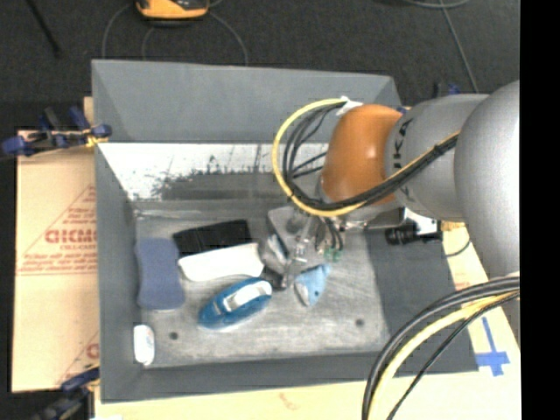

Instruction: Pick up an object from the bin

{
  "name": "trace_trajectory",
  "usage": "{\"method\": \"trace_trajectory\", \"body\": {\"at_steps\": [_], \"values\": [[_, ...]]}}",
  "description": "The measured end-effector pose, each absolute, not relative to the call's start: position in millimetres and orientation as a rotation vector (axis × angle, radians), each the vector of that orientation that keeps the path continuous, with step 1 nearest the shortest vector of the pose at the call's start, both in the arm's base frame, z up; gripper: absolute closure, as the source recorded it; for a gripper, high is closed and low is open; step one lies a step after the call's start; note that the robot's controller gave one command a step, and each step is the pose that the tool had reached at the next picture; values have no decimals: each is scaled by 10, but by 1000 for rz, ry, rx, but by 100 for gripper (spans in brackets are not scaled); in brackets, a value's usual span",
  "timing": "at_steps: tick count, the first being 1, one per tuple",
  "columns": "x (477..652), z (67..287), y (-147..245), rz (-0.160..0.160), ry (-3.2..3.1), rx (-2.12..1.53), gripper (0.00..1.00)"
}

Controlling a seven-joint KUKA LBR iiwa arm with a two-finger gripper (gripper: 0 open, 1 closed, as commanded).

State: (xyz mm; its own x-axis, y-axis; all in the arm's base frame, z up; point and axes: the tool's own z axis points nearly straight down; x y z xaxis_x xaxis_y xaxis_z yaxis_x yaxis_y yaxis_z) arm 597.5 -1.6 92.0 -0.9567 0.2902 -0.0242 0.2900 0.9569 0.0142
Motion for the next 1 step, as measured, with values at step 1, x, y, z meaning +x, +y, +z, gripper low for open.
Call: {"method": "trace_trajectory", "body": {"at_steps": [1], "values": [[5974, 917, -25, 20, 3079, 477, 0]]}}
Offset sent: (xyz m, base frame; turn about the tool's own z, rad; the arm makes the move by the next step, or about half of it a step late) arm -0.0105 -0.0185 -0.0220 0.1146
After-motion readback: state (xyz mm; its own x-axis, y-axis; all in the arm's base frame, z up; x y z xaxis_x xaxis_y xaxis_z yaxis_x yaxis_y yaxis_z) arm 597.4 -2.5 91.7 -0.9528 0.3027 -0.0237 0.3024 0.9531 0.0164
